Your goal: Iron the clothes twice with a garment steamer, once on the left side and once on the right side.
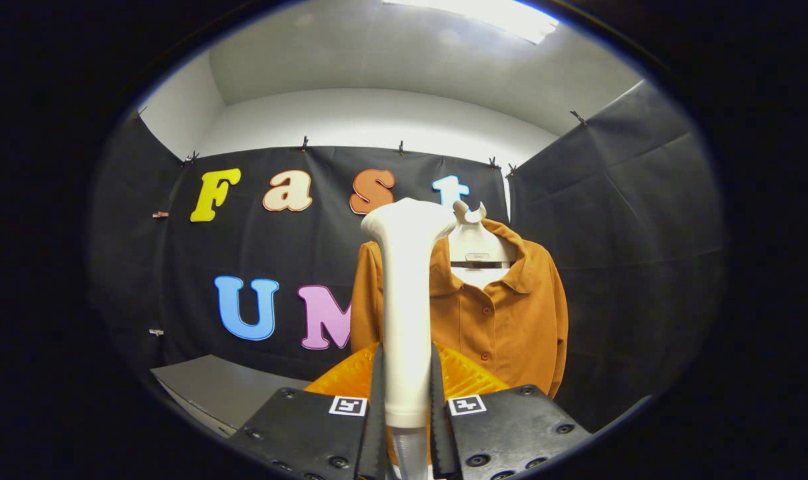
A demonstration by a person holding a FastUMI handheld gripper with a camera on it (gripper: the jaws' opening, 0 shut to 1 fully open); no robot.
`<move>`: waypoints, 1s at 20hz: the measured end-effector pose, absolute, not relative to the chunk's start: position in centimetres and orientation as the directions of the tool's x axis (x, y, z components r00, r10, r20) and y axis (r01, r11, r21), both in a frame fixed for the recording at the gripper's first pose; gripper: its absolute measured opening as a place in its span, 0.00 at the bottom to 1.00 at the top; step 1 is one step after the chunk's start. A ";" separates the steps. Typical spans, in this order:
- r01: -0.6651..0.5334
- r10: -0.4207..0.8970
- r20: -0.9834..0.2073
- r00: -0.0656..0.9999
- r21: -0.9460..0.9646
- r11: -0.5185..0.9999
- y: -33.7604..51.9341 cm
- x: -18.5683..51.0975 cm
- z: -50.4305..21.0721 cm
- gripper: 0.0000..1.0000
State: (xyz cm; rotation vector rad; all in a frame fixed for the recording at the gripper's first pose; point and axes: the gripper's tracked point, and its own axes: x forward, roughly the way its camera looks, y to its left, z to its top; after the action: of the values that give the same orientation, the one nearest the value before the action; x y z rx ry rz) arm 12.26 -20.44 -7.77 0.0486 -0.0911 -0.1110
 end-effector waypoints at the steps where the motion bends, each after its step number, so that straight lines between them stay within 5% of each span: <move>1: 0.110 -0.113 0.066 0.991 0.050 0.993 -20.8 12.8 -8.5 0.30; 20: 0.125 -0.112 -0.167 0.980 0.066 0.990 -21.9 13.1 -21.7 0.30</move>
State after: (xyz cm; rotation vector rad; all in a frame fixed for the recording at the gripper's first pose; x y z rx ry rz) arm 13.05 -21.89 -21.73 0.0759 0.1633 -0.1195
